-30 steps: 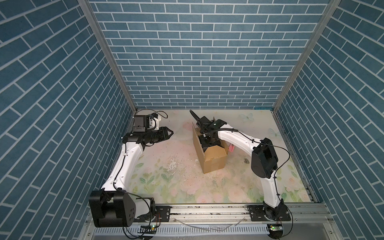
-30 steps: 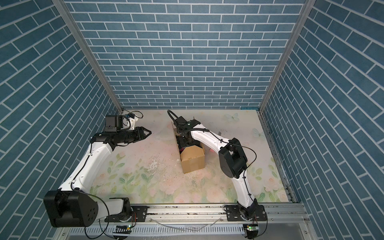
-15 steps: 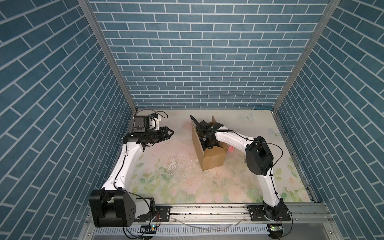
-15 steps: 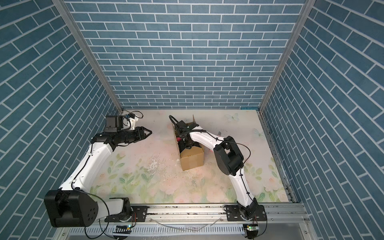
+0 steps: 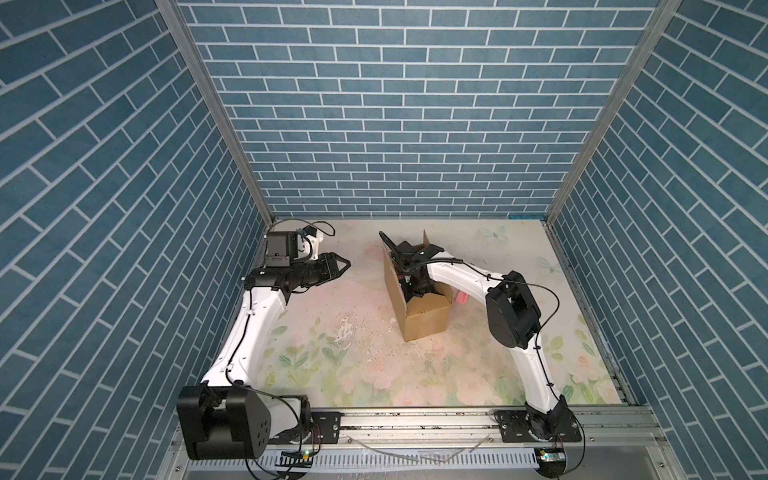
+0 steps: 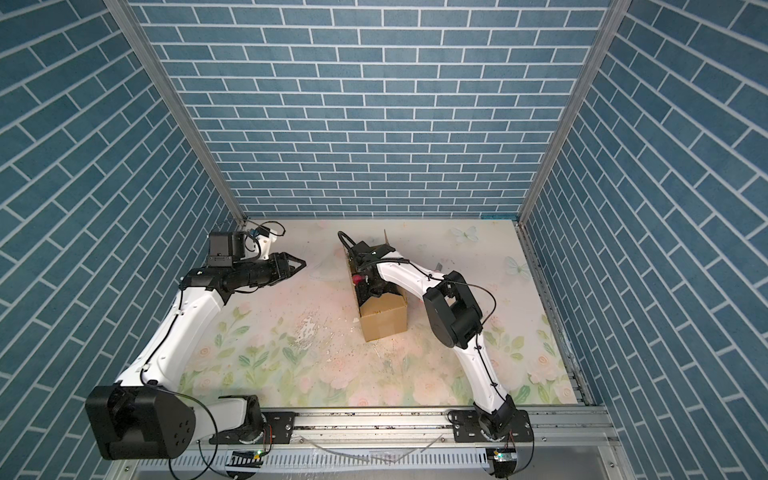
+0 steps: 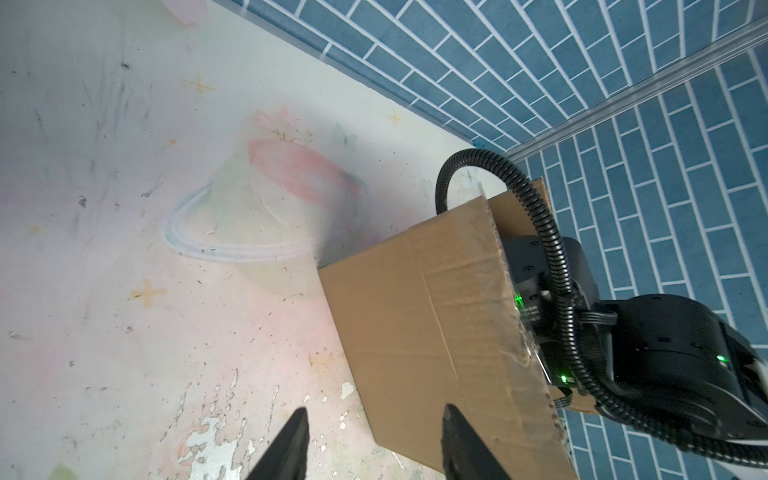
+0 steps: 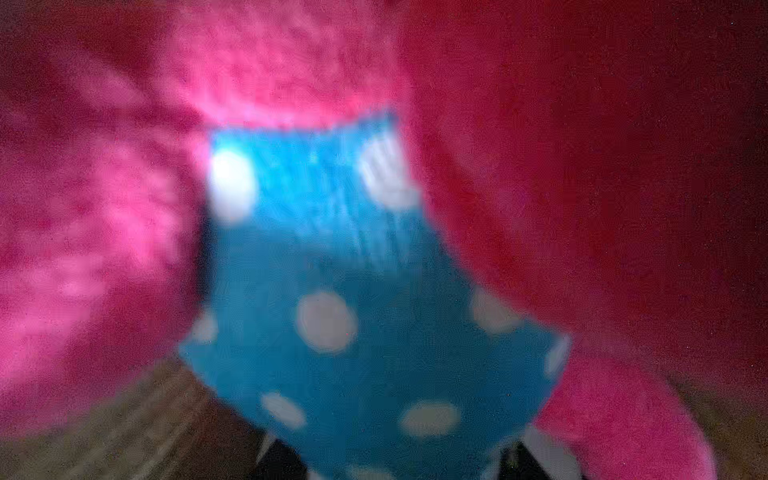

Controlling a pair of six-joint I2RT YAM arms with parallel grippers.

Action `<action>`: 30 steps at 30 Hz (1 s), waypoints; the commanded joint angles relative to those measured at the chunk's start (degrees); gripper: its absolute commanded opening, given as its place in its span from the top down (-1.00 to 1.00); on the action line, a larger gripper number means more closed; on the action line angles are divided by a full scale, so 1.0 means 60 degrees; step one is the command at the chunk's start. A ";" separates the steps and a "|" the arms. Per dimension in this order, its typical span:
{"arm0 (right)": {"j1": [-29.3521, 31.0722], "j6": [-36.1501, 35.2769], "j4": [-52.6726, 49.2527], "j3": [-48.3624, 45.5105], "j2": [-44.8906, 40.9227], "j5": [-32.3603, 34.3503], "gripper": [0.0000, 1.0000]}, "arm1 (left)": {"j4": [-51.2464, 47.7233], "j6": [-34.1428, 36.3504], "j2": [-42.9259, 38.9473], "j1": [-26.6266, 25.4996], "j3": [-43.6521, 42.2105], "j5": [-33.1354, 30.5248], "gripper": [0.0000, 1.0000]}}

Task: Unpack the express box
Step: 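Grasp the pink-and-blue plush toy inside the box with the right gripper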

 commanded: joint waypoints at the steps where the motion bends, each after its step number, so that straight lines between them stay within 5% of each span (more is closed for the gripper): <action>1: -0.0049 0.0193 -0.0448 -0.0418 0.0945 -0.0293 0.41 | 0.0509 -0.0498 -0.0354 0.0060 -0.0282 0.0653 -0.07; 6: -0.0063 0.0182 -0.0514 -0.0440 0.0174 0.0174 1.00 | 0.1181 -0.1344 -0.0712 0.0046 -0.0677 0.1205 -0.21; 18: 0.0010 0.0105 -0.1466 0.0815 -0.2357 0.0819 1.00 | 0.1403 -0.1914 -0.1105 -0.0011 -0.0704 0.1169 -0.26; 30: 0.0114 -0.0130 -0.2247 0.2123 -0.2521 0.0565 1.00 | 0.1760 -0.2204 -0.0823 -0.0860 -0.0365 0.0905 -0.49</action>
